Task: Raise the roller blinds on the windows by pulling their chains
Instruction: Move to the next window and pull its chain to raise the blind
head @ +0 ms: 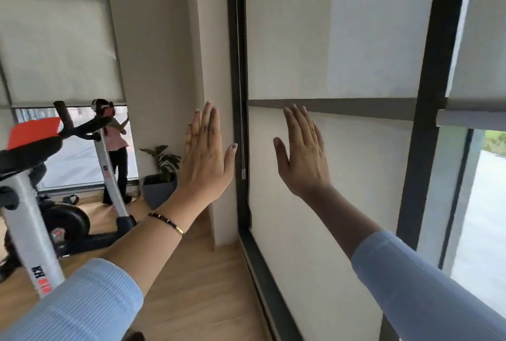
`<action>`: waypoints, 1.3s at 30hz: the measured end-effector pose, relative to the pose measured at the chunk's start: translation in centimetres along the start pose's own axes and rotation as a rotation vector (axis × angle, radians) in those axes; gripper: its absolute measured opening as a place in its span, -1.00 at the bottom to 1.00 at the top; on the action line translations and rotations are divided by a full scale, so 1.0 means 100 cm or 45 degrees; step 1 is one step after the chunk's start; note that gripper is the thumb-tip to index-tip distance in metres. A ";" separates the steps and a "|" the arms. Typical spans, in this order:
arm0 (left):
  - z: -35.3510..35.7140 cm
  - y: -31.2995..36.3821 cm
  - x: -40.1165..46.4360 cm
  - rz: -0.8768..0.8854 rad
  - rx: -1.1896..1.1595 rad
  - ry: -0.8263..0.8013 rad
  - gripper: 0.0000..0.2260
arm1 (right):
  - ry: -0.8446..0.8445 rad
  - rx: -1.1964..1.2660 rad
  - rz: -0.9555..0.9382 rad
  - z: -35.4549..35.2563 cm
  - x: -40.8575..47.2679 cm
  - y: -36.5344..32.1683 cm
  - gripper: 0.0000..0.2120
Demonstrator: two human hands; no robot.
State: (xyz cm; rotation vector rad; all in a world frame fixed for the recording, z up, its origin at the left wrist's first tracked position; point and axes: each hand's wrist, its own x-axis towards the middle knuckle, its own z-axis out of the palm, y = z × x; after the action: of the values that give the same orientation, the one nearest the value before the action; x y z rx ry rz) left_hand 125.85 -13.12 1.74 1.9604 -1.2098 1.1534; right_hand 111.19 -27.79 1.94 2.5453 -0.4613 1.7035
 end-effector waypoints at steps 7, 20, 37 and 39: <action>0.078 -0.058 0.029 -0.103 0.058 -0.041 -0.34 | -0.075 0.077 -0.007 0.113 0.039 0.028 -0.44; 0.252 -0.237 0.141 -0.095 0.101 -0.023 -0.34 | -0.054 0.111 0.023 0.366 0.153 0.066 -0.45; 0.540 -0.431 0.259 -0.031 0.059 -0.119 -0.34 | -0.101 0.099 0.115 0.691 0.263 0.180 -0.46; 0.581 -0.455 0.283 -0.006 0.048 -0.133 -0.34 | -0.110 0.097 0.133 0.735 0.281 0.202 -0.45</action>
State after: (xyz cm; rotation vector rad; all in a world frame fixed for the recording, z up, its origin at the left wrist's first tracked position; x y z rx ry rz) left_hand 195.00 -51.25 -1.87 2.0733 -1.2439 1.0904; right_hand 181.51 -67.97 -4.02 2.7031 -0.5538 1.6801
